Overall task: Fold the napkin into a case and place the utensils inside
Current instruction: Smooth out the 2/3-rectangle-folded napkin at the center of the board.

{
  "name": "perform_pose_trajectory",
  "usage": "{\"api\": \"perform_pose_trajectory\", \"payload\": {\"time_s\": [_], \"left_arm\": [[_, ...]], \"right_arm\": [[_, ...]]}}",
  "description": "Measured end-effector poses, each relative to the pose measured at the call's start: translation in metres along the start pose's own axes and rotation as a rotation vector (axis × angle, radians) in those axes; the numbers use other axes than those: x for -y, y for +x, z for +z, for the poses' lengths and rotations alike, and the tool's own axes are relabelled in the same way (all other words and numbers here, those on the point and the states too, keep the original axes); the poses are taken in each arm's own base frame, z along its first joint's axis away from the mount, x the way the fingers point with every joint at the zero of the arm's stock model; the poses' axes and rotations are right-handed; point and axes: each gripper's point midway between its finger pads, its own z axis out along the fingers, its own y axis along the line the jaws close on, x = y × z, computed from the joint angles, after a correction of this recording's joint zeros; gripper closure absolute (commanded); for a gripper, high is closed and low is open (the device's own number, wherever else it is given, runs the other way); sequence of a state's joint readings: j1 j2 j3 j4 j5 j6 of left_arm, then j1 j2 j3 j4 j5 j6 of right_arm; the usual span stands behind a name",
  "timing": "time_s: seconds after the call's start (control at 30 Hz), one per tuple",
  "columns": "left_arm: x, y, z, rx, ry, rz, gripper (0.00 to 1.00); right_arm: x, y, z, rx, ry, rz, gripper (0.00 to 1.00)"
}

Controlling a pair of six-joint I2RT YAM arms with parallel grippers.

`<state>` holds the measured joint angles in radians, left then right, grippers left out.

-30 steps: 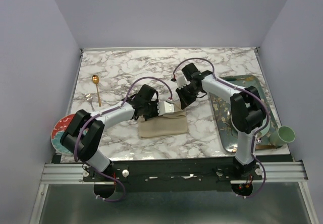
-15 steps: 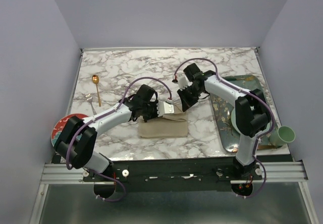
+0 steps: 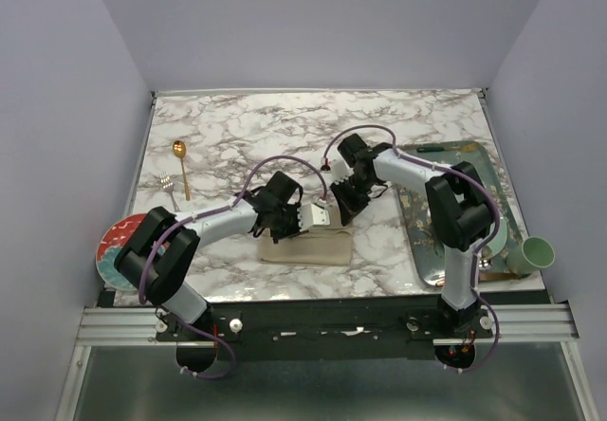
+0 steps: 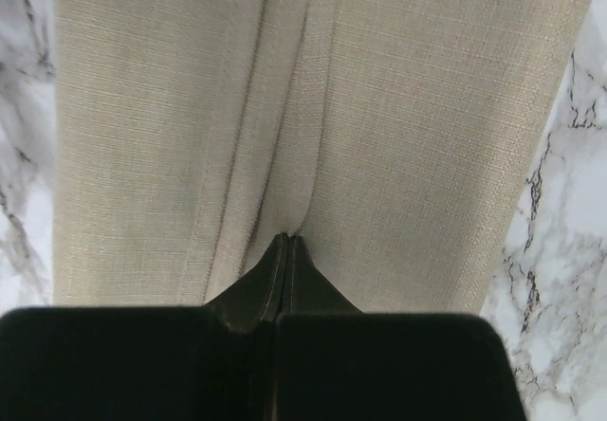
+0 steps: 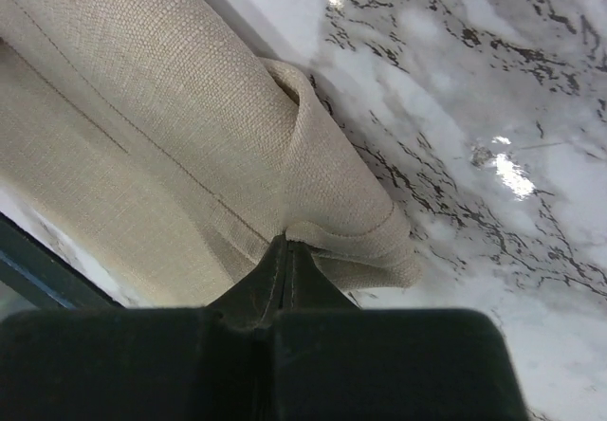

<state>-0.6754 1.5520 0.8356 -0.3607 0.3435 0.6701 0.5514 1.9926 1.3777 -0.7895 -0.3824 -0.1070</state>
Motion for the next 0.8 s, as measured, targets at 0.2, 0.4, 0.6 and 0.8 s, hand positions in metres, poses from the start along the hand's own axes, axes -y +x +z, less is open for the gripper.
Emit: {"api": "perform_pose_trajectory", "payload": {"time_s": [0.2, 0.4, 0.6, 0.8], "left_arm": [[-0.001, 0.007, 0.001, -0.006, -0.003, -0.073, 0.70], [-0.020, 0.019, -0.013, 0.036, -0.032, -0.274, 0.52], [-0.059, -0.007, -0.061, 0.205, -0.136, -0.425, 0.53], [-0.077, -0.035, -0.074, 0.304, -0.162, -0.563, 0.53]], "right_arm": [[0.002, -0.007, 0.001, -0.014, 0.009, 0.023, 0.99], [0.010, -0.040, 0.003, 0.023, 0.045, -0.017, 0.99], [0.019, -0.053, -0.002, 0.051, 0.092, -0.064, 1.00], [0.013, -0.057, -0.019, 0.079, 0.092, -0.087, 1.00]]}}
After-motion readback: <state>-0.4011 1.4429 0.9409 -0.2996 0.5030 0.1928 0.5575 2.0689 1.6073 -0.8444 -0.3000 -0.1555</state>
